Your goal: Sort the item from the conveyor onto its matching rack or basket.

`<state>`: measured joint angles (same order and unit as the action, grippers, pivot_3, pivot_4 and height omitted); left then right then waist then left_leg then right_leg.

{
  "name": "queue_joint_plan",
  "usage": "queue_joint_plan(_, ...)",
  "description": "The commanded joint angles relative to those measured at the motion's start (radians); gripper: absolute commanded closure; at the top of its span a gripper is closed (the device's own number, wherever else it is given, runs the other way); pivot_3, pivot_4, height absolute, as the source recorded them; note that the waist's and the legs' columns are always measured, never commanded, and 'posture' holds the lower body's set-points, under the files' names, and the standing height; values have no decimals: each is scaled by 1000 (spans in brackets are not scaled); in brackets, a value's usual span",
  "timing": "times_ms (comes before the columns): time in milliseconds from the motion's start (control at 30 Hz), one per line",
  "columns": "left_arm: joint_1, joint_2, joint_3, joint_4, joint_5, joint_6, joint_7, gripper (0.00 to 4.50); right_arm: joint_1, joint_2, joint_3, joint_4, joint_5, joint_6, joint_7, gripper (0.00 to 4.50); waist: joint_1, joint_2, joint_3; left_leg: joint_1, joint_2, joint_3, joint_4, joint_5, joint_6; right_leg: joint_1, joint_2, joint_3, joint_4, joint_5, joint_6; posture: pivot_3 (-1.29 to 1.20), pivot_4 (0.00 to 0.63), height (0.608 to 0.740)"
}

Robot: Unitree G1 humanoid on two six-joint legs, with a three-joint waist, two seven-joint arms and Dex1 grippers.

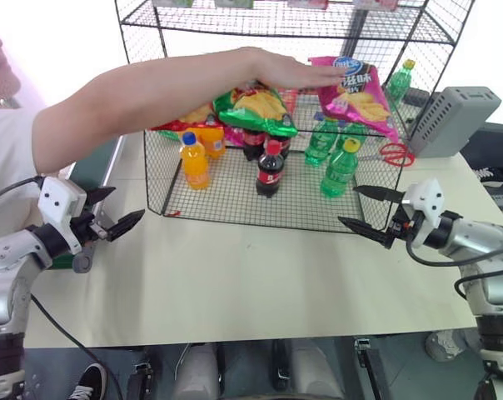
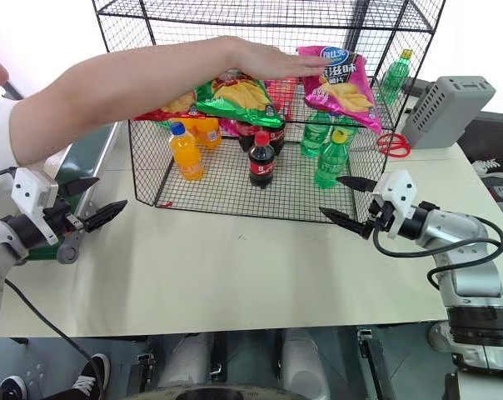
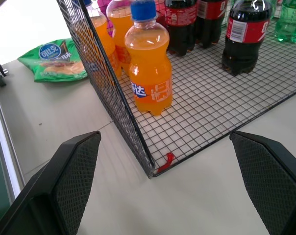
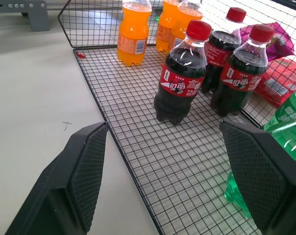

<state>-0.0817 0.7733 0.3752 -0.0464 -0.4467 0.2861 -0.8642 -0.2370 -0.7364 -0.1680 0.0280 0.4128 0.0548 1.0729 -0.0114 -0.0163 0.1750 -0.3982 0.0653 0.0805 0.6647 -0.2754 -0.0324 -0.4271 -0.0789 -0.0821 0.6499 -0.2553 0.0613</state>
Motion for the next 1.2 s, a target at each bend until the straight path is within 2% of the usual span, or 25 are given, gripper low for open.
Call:
queue_joint_plan(33,22,-2,43,-41,-16,-11,11,0,-20,5,-8,1,3,-24,6,708,1,0,0,0,0,0,0,0,0,0,0,0,0,0,0,0,150,740)
queue_joint_plan(967,8,7,38,-52,-65,36,-13,0,-49,8,14,36,-35,-72,32,708,1,0,0,0,0,0,0,0,0,0,0,0,0,0,0,0,150,740)
queue_joint_plan(1200,28,2,40,-71,-51,52,27,0,-58,11,28,46,-44,-76,36,708,1,0,0,0,0,0,0,0,0,0,0,0,0,0,0,0,150,740)
